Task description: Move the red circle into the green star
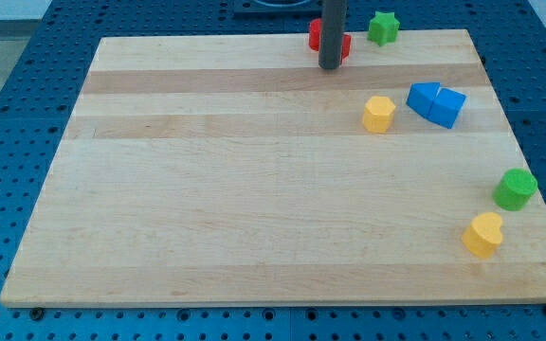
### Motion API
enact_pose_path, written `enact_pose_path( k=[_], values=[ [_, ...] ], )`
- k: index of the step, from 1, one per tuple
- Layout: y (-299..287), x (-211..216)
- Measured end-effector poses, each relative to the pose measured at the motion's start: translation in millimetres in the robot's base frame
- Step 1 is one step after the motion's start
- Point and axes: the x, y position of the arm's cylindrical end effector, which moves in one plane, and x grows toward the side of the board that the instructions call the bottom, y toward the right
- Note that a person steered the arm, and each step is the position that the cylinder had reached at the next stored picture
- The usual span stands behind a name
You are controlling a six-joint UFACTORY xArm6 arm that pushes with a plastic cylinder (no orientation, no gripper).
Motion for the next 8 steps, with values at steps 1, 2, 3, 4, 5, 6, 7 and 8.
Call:
enact_pose_path(
  k=[1,2,3,4,5,6,7,8],
  values=[
    [-36,0],
    [-83,-19],
    [-84,-55],
    [-55,-64],
    [-27,-63],
    [-9,-63],
    [-8,-63],
    [-8,-63]
  ],
)
